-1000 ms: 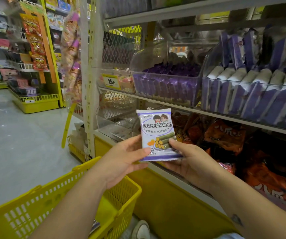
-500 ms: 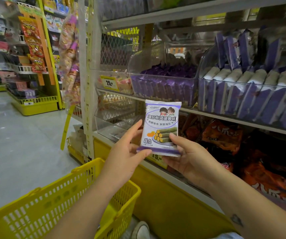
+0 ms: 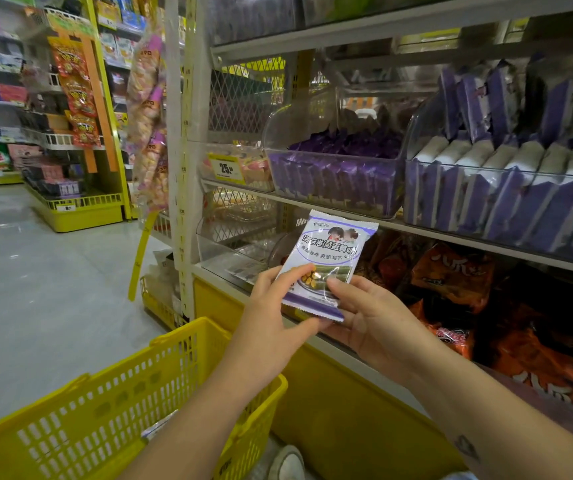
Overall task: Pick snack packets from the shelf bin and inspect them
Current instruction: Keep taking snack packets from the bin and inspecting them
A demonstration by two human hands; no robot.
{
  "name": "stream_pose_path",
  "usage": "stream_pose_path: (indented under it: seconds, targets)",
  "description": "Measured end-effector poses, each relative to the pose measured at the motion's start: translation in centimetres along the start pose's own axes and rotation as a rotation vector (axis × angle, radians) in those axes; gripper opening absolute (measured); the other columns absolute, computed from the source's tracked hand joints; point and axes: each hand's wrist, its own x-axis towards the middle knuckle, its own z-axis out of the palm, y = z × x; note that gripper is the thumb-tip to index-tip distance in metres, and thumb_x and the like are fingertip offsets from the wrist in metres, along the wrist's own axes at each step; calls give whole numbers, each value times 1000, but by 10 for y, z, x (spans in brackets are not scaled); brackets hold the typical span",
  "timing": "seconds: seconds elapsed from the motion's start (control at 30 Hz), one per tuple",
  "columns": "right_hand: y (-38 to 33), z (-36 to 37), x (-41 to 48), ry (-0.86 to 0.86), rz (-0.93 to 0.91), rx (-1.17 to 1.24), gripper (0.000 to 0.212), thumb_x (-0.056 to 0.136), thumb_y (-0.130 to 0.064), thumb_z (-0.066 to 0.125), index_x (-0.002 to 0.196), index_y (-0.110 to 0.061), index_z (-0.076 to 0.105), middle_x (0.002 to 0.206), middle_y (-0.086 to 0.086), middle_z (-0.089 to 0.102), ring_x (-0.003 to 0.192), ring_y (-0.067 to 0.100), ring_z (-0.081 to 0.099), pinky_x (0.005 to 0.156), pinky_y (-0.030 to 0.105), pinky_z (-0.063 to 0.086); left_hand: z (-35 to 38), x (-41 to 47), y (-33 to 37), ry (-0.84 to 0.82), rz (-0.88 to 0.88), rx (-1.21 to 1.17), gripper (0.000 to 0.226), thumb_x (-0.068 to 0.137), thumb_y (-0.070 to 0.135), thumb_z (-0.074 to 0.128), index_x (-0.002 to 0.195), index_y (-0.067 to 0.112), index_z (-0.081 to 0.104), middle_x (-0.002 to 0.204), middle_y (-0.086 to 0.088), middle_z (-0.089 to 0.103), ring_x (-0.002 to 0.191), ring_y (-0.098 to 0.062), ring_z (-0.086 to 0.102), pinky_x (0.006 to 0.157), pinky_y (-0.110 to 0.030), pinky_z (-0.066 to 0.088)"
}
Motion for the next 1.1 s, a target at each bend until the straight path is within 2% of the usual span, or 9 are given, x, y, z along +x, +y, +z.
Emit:
stream_pose_path:
  seconds: [0.1,0.2,0.37,0.5,0.63,0.7,0.8,0.93,1.1]
  targets:
    - [0,0,1,55,-110,-111,38,87,-21,65,122,-14,55,105,7,74,95,23,72,72,33,60,-4,0,3,-77,-56,-44,68,69,59,73,129,59,41,130,26,43,120,13,39,91,-8,36]
    - [1,5,1,23,-224,-254,40,84,-32,62,121,-18,54,109,8,71,96,22,71,75,32,60,-4,2,11,-96,-168,-453,70,67,72,66,129,52,42,123,22,61,108,10,59,79,-7,47]
    - [9,11,-3,-27,-255,-417,25,100,-34,42,117,-23,55,116,-7,66,108,7,64,87,30,54,-2,5,14,-82,-302,-853,77,64,54,71,133,31,47,115,4,70,101,-10,66,75,-25,51]
    - [11,10,-4,-52,-300,-432,22,97,-12,53,116,-22,52,109,-10,68,102,10,66,86,32,56,-6,4,11,-161,-337,-997,60,81,32,65,138,26,46,127,-9,65,115,-24,63,82,-35,56]
    - [5,4,2,75,-393,-459,42,90,-6,62,119,-34,49,125,-7,57,109,5,61,87,32,56,-7,4,6,-218,-306,-1018,49,87,12,57,134,22,48,126,-6,66,116,-24,63,88,-39,56]
    - [1,0,3,90,-411,-461,55,89,-9,64,123,-47,43,122,-16,57,103,-1,62,78,24,57,-5,4,4,-234,-276,-976,53,90,7,57,138,24,45,131,-5,63,122,-23,59,96,-42,52]
    - [-4,-5,2,105,-448,-529,70,89,-7,65,130,-54,32,112,-19,58,97,3,64,75,26,58,-3,6,1,-179,-234,-882,58,91,2,52,140,32,42,130,1,64,120,-18,60,89,-36,55]
    - [-7,0,-5,45,-546,-697,75,89,-6,64,129,-62,33,99,-19,56,100,9,61,77,36,60,-3,8,-5,-74,-199,-750,54,99,10,48,140,43,39,123,10,67,115,-11,62,80,-29,56]
    - [-8,1,-10,-13,-511,-652,65,90,-25,63,137,-59,35,125,-10,57,125,19,53,93,47,53,-5,7,-3,-87,-219,-831,51,98,15,47,140,44,40,126,7,65,113,-15,64,80,-41,58]
